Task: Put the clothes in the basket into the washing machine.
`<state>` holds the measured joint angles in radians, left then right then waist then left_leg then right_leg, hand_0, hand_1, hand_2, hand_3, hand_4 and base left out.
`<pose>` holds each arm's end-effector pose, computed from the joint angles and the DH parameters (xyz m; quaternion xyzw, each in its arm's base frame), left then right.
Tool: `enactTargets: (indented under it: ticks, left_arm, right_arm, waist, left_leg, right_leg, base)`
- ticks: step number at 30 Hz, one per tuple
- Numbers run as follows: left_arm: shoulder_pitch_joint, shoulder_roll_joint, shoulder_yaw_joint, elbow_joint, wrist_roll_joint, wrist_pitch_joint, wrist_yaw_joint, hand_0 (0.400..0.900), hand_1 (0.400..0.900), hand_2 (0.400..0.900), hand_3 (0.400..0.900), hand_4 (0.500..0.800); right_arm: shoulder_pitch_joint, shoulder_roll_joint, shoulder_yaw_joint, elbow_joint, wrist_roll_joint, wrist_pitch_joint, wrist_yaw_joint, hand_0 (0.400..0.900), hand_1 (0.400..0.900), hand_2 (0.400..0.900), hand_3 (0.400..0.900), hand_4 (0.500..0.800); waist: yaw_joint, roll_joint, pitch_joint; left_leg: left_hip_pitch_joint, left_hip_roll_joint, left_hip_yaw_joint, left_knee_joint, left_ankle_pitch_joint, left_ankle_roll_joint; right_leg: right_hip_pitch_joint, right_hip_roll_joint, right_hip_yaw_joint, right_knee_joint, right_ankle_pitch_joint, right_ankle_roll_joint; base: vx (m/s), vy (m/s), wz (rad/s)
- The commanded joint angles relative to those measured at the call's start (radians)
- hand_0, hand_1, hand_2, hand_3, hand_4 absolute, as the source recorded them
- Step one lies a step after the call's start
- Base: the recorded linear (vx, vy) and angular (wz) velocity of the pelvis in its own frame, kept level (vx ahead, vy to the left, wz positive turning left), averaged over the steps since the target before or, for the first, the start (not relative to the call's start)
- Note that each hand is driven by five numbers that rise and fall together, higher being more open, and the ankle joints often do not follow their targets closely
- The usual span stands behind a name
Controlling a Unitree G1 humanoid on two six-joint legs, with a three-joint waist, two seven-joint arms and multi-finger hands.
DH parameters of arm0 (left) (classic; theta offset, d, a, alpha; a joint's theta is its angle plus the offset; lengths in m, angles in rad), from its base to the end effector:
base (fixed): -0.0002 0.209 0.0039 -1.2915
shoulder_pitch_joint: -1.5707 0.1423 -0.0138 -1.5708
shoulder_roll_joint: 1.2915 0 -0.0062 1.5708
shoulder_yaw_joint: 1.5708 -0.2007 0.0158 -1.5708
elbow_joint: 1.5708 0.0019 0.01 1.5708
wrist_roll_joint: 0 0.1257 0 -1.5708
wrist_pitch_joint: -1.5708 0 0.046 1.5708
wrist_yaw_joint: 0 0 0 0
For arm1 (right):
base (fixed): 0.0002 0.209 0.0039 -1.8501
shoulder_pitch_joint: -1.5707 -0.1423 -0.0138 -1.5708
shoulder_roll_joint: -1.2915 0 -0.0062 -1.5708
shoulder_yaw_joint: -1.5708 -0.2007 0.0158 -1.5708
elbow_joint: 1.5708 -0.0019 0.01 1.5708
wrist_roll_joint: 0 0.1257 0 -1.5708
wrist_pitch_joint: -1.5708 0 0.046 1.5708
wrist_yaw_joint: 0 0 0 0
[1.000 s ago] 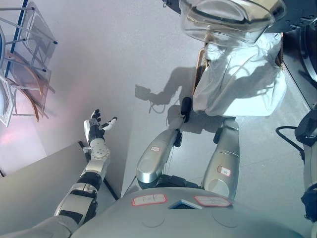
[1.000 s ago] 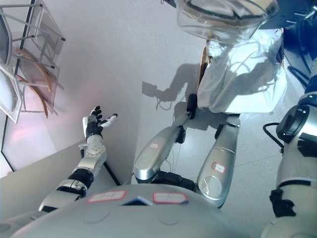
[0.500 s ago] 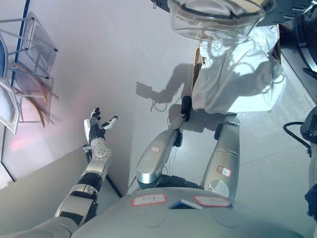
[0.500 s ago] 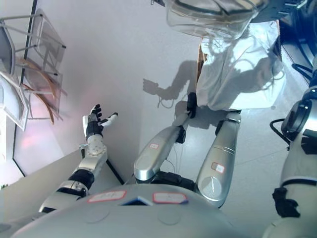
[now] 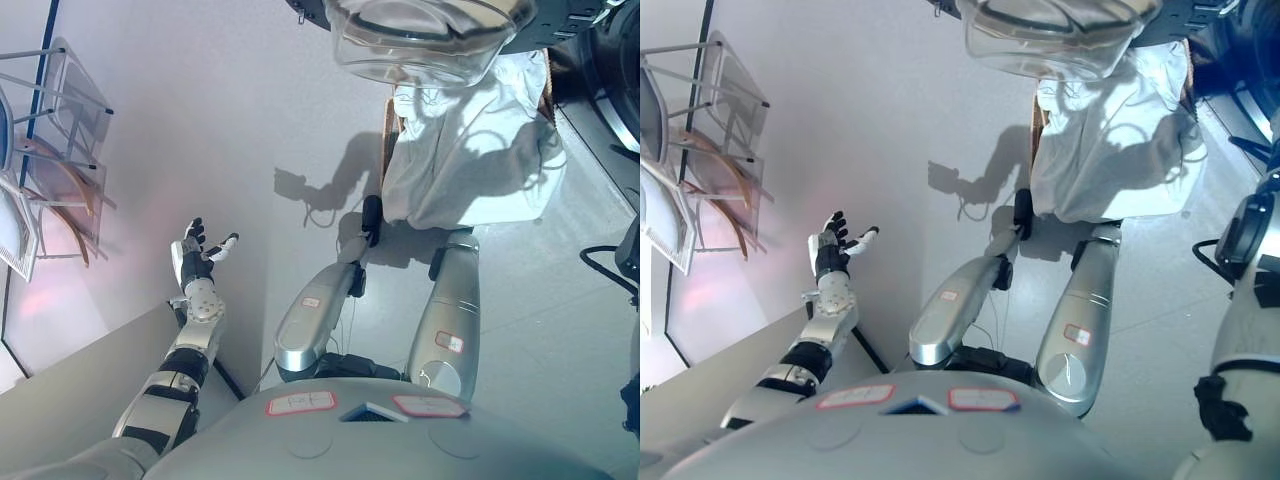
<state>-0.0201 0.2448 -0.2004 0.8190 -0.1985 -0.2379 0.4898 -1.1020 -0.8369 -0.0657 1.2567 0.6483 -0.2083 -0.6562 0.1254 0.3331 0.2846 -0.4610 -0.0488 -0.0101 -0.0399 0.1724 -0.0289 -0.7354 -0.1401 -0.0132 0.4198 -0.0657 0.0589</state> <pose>0.1415 0.2028 -0.0815 0.1287 0.2629 0.2204 0.9305 0.3127 -0.3594 0.2259 0.1207 -0.1278 -0.5661 0.8054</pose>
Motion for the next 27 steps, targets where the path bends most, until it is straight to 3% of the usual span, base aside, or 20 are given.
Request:
enactTargets:
  ticks: [1, 5, 11, 16, 17, 22, 27]
  left_arm:
    - [0.004, 0.020, 0.031, 0.078, -0.044, 0.002, 0.011, 0.900, 0.900, 0.900, 0.900, 0.800]
    - [-0.005, 0.022, 0.026, 0.062, -0.040, 0.008, -0.034, 0.900, 0.900, 0.900, 0.900, 0.800]
    - [-0.030, 0.021, 0.026, 0.090, -0.028, 0.026, -0.077, 0.900, 0.900, 0.900, 0.900, 0.800]
    - [-0.048, 0.023, 0.037, 0.148, 0.007, 0.050, -0.104, 0.900, 0.900, 0.900, 0.900, 0.800]
    - [-0.046, 0.025, 0.036, 0.148, 0.007, 0.050, -0.104, 0.900, 0.900, 0.900, 0.900, 0.800]
    - [-0.057, 0.013, 0.060, 0.231, 0.039, 0.071, -0.137, 0.900, 0.900, 0.900, 0.900, 0.800]
    - [-0.041, 0.000, 0.051, 0.349, 0.087, 0.103, -0.258, 0.900, 0.900, 0.900, 0.900, 0.800]
  right_arm:
    - [0.028, -0.111, 0.097, 0.026, 0.015, -0.015, 0.082, 0.900, 0.900, 0.900, 0.900, 0.800]
    - [0.172, -0.012, 0.082, 0.094, -0.021, 0.049, 0.205, 0.900, 0.900, 0.900, 0.900, 0.800]
    - [0.352, 0.211, 0.055, 0.093, -0.051, 0.055, 0.255, 0.900, 0.900, 0.900, 0.900, 0.800]
    - [0.535, 0.382, 0.031, 0.109, -0.097, 0.066, 0.278, 0.900, 0.900, 0.900, 0.900, 0.800]
    - [0.539, 0.384, 0.030, 0.108, -0.097, 0.065, 0.278, 0.900, 0.900, 0.900, 0.900, 0.800]
    - [0.735, 0.501, 0.045, 0.114, -0.205, 0.083, 0.296, 0.900, 0.900, 0.900, 0.900, 0.800]
    - [0.908, 0.565, 0.106, 0.115, -0.362, 0.119, 0.359, 0.900, 0.900, 0.900, 0.900, 0.800]
  waist:
    - [-0.009, -0.016, -0.065]
    - [0.005, -0.031, -0.056]
    - [0.006, -0.071, -0.043]
    - [-0.012, -0.150, -0.046]
    - [-0.012, -0.151, -0.046]
    - [-0.043, -0.244, -0.078]
    - [-0.081, -0.310, -0.137]
  left_leg:
    - [0.022, 0.036, -0.015, -0.008, 0.011, -0.090]
    - [0.022, 0.032, -0.026, 0.024, 0.003, -0.078]
    - [0.041, 0.028, -0.034, 0.055, -0.017, -0.063]
    - [0.088, 0.031, -0.047, 0.068, -0.041, -0.051]
    - [0.090, 0.031, -0.048, 0.068, -0.041, -0.051]
    - [0.174, 0.036, -0.054, 0.047, -0.059, -0.044]
    - [0.268, 0.037, -0.043, 0.009, -0.075, -0.038]
  right_leg:
    - [0.145, 0.057, -0.060, -0.159, 0.056, 0.011]
    - [0.168, 0.051, -0.071, -0.168, 0.072, 0.010]
    - [0.232, 0.042, -0.079, -0.204, 0.093, 0.011]
    - [0.324, 0.044, -0.087, -0.260, 0.111, 0.014]
    - [0.328, 0.044, -0.088, -0.264, 0.113, 0.014]
    - [0.427, 0.045, -0.094, -0.322, 0.129, 0.026]
    - [0.518, 0.050, -0.097, -0.384, 0.156, 0.044]
  base:
    - [-0.05, -0.022, 0.07]
    - [-0.06, -0.024, 0.10]
    - [-0.02, -0.008, 0.06]
    - [0.03, -0.004, 0.01]
    - [0.06, 0.001, 0.02]
    - [0.09, 0.007, -0.03]
    - [0.10, 0.063, -0.10]
